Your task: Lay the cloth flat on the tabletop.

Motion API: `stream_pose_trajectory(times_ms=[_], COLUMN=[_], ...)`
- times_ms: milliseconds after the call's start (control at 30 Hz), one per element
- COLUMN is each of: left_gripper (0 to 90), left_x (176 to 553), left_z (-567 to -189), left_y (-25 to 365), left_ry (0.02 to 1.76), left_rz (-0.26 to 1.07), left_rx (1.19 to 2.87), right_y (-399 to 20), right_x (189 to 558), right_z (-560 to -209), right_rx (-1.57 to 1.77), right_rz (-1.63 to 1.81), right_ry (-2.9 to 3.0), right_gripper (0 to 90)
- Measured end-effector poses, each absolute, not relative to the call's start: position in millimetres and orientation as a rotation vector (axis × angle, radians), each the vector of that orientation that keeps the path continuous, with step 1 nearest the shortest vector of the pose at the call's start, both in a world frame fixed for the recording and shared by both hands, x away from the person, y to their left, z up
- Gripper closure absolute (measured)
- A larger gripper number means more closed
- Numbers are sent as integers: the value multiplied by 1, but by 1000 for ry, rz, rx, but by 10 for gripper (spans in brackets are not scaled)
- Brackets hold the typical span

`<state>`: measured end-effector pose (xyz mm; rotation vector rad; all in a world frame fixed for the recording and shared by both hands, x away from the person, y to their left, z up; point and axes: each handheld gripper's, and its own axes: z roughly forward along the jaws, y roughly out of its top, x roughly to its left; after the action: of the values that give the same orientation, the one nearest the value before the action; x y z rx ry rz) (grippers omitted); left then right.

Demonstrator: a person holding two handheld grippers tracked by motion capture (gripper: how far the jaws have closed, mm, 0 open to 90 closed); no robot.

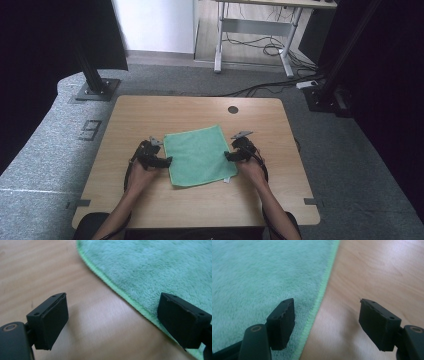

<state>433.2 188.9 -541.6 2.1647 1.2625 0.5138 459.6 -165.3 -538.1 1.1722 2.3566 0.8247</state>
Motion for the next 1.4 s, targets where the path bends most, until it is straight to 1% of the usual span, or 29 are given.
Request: stream_pose_trajectory(times_ms=[200,400,1067,1200,1400], left_gripper=[103,97,102,102,99], left_x=[451,456,458,451,429], left_z=[-544,-546,-545,-540,-525], left_y=[188,192,193,196,203], left_ry=[1243,1240,1221,1201,1140], left_rz=[487,464,456,435,417], left_rx=[2141,2128,2132,2123,2147], right_y=[-171,-173,-177,-181,-189], right_x=[441,433,432,431,422], right_z=[-538,-539,-540,-535,-523], right_rx=[1153,1168,1201,1201,1190], right_rz=[814,835,879,915,961], right_ry=[2355,2355,2349,2352,2338], right_gripper=[288,288,280,262,182])
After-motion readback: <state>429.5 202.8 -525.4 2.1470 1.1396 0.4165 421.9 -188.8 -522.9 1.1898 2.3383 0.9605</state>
